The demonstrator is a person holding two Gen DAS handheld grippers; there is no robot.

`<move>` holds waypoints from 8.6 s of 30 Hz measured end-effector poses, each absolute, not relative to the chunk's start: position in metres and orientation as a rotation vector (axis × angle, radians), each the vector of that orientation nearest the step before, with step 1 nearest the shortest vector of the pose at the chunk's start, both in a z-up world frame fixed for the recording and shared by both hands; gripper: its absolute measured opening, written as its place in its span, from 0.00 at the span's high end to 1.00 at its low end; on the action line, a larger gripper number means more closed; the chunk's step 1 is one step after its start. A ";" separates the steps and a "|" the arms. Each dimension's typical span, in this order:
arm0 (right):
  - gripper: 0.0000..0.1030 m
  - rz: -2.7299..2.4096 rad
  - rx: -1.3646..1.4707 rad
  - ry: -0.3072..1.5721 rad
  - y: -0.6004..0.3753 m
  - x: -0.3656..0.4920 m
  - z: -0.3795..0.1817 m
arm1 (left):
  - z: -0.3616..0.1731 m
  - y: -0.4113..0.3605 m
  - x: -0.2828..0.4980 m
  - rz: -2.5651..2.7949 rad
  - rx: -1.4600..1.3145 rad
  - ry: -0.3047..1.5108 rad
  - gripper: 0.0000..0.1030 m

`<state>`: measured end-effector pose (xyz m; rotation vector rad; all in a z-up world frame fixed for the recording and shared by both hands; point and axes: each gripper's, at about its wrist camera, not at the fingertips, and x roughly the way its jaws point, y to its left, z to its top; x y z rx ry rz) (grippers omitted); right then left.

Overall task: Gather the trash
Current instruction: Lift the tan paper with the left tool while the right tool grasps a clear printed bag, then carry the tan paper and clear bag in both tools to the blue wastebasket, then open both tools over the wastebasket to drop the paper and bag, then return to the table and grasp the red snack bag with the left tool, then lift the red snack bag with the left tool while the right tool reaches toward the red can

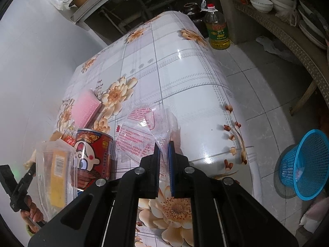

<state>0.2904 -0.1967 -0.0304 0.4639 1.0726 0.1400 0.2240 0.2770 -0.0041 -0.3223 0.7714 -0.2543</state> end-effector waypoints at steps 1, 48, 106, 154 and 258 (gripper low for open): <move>0.92 0.140 0.466 1.068 -0.198 0.289 -0.029 | 0.000 0.278 0.222 -0.255 -0.328 0.752 0.98; 0.92 -0.258 0.942 0.745 -0.416 0.016 -0.051 | 0.073 -0.134 0.168 -0.966 -0.100 0.799 0.98; 0.34 -0.633 0.781 0.900 -0.452 -0.012 -0.152 | -0.013 -0.336 0.160 -1.085 0.199 1.162 0.25; 0.31 0.132 0.440 0.884 -0.194 0.123 0.004 | -0.071 0.314 0.179 -0.040 -1.104 0.799 0.43; 0.07 0.157 0.094 0.923 0.046 0.221 0.031 | -0.083 0.313 0.173 -0.263 -1.172 0.636 0.93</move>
